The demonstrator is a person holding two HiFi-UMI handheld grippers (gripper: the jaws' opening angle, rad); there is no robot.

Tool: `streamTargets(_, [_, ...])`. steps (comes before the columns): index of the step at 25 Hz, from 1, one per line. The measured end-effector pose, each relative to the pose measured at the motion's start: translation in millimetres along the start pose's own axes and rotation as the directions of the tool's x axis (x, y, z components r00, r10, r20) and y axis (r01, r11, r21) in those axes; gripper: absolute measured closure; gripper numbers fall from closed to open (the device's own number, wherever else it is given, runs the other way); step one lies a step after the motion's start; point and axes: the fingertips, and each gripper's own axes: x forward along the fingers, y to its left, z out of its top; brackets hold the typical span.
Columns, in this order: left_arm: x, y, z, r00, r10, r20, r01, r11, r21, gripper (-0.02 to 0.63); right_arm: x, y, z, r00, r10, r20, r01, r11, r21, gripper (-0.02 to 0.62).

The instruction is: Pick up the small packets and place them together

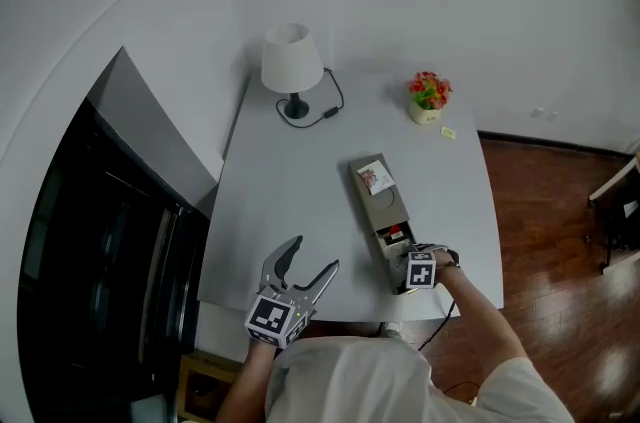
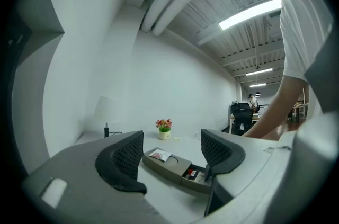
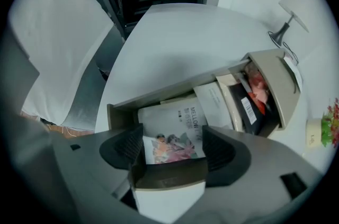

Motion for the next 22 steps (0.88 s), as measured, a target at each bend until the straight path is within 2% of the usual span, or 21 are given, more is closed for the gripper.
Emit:
streamTargets(2, [-2.5, 2.5, 0.8, 1.0, 0.007, 0.003, -0.007, 1.0, -0.001, 0.282, 1.3, -1.7, -1.6, 1.0, -0.015, -0.015, 0.015, 1.0, -0.005, 0.269])
streamTargets(4, [-4.1, 3.8, 0.5, 1.0, 0.013, 0.004, -0.013, 1.0, -0.003, 0.281, 1.1, -2.6, -3.0, 0.999, -0.03, -0.02, 0.03, 1.0, -0.007, 0.337])
streamTargets(5, [-4.4, 4.4, 0.0, 1.0, 0.015, 0.004, -0.015, 1.0, -0.004, 0.281, 0.5, -3.0, -3.1, 0.999, -0.037, -0.017, 0.037, 0.999, -0.01, 0.341])
streamTargets(8, [-3.8, 5.2, -1.3, 1.0, 0.016, 0.003, -0.016, 1.0, -0.008, 0.282, -5.9, -3.8, -0.4, 0.998, -0.063, -0.001, 0.063, 0.998, -0.028, 0.424])
streamTargets(11, [-2.1, 4.4, -2.3, 1.0, 0.01, 0.003, -0.01, 1.0, -0.011, 0.281, -20.7, -3.9, 4.8, 0.995, -0.098, 0.034, 0.099, 0.995, -0.031, 0.477])
streamTargets(15, [-0.9, 7.1, -1.8, 1.0, 0.011, 0.001, -0.011, 1.0, -0.006, 0.281, -51.4, -6.0, 8.0, 0.979, -0.187, 0.082, 0.192, 0.98, -0.048, 0.509])
streamTargets(19, [-2.0, 15.7, -1.5, 1.0, 0.028, 0.005, -0.028, 1.0, -0.012, 0.282, -96.1, -15.1, 17.2, 0.944, -0.277, 0.18, 0.283, 0.959, -0.012, 0.523])
streamTargets(22, [-1.8, 20.5, -3.4, 0.999, 0.038, 0.001, -0.038, 0.999, -0.021, 0.282, -119.2, -32.8, 23.9, 0.918, -0.336, 0.21, 0.351, 0.936, -0.036, 0.523])
